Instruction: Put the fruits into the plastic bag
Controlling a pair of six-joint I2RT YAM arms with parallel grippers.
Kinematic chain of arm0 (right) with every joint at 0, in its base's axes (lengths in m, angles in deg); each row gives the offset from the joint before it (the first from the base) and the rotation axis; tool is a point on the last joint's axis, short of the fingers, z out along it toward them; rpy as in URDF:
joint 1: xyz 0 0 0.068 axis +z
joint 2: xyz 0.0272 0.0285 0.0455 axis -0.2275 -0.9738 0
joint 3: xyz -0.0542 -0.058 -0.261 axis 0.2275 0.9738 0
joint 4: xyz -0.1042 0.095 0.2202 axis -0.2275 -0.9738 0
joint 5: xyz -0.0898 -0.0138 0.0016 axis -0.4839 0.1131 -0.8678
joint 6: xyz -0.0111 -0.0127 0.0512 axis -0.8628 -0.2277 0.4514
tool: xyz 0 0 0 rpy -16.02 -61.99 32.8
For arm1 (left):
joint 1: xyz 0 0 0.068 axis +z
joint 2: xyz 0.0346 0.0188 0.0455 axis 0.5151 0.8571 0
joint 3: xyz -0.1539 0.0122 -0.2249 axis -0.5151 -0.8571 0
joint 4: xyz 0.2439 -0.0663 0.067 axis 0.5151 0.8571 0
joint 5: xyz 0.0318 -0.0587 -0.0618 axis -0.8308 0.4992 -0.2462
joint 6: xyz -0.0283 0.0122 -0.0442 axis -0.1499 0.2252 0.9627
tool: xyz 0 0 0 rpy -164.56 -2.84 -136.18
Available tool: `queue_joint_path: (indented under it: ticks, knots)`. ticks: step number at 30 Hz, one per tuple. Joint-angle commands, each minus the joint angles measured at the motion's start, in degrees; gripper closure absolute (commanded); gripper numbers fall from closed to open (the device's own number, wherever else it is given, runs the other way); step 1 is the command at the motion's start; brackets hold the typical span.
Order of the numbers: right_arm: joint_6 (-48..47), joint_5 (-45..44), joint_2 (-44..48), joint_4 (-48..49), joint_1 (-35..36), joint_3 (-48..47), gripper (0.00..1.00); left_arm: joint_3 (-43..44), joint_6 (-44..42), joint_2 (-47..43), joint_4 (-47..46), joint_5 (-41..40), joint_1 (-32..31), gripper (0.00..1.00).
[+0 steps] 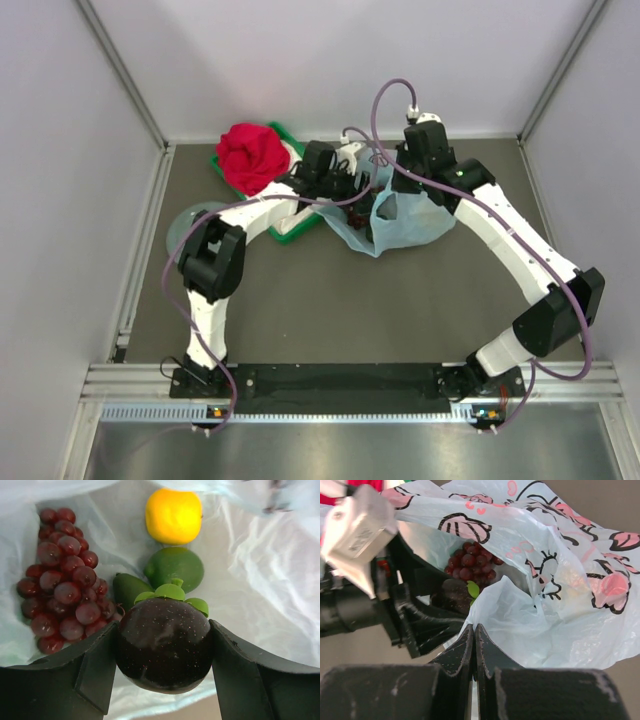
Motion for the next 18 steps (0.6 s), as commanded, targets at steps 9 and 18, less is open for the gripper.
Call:
queue_joint_path:
  ticks: [9,18]
  knots:
    - [-5.65,-3.57,2.04,-2.49,-0.51,-2.23,1.00,10.75,0.77,9.29,-3.77,3.47,-1.61,0.38]
    - [-7.06,-4.18,1.16,-2.22,-0.69,-2.22,1.00,10.58,0.69,8.51,-4.03,2.24,-1.78,0.10]
